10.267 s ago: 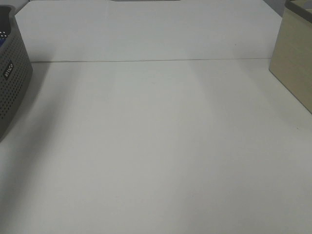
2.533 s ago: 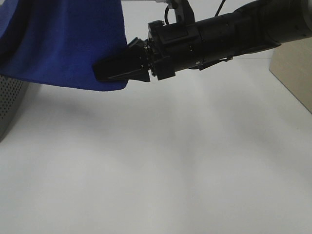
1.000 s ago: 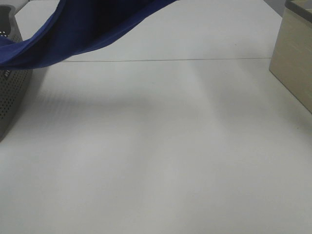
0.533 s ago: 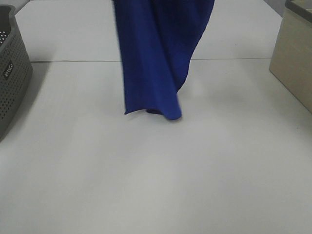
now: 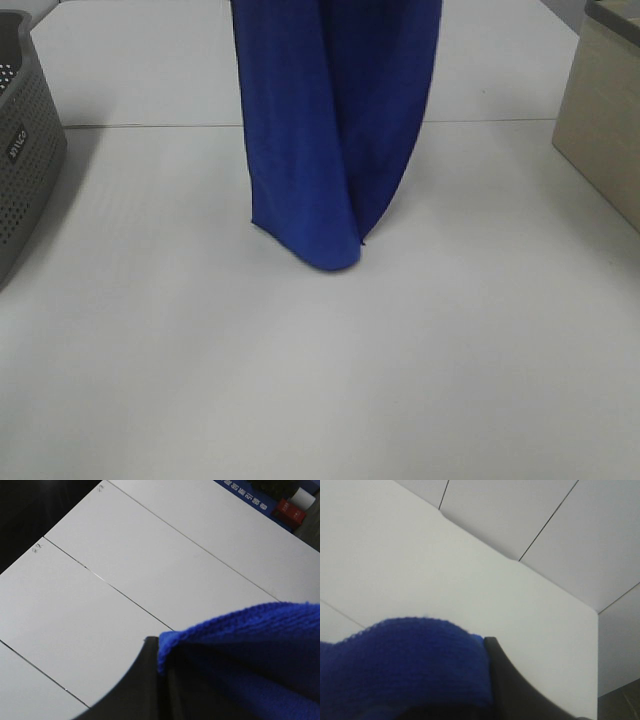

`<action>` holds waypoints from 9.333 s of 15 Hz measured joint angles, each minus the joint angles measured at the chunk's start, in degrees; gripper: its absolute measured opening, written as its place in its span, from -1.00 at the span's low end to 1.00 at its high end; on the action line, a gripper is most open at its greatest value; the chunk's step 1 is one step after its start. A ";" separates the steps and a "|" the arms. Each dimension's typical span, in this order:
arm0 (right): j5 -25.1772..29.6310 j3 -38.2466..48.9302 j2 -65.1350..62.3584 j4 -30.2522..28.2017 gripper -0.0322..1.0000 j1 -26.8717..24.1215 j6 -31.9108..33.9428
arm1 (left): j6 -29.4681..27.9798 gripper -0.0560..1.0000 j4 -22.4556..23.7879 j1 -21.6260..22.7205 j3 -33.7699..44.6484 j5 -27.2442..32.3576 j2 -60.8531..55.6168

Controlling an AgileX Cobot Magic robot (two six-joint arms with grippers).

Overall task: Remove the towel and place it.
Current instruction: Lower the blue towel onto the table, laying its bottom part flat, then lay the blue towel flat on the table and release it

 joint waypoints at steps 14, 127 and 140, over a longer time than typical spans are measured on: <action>-36.61 0.00 10.94 -6.59 -0.90 -0.63 7.28 | 8.77 -0.89 -13.18 8.19 -24.64 -5.33 22.80; 16.84 89.78 -3.78 44.81 -0.71 -5.84 -5.27 | 16.96 -0.89 -93.28 -5.39 60.73 76.20 2.64; 17.36 89.15 -4.24 46.24 0.45 -5.84 -6.36 | 17.53 0.26 -94.82 -5.39 59.99 75.75 2.69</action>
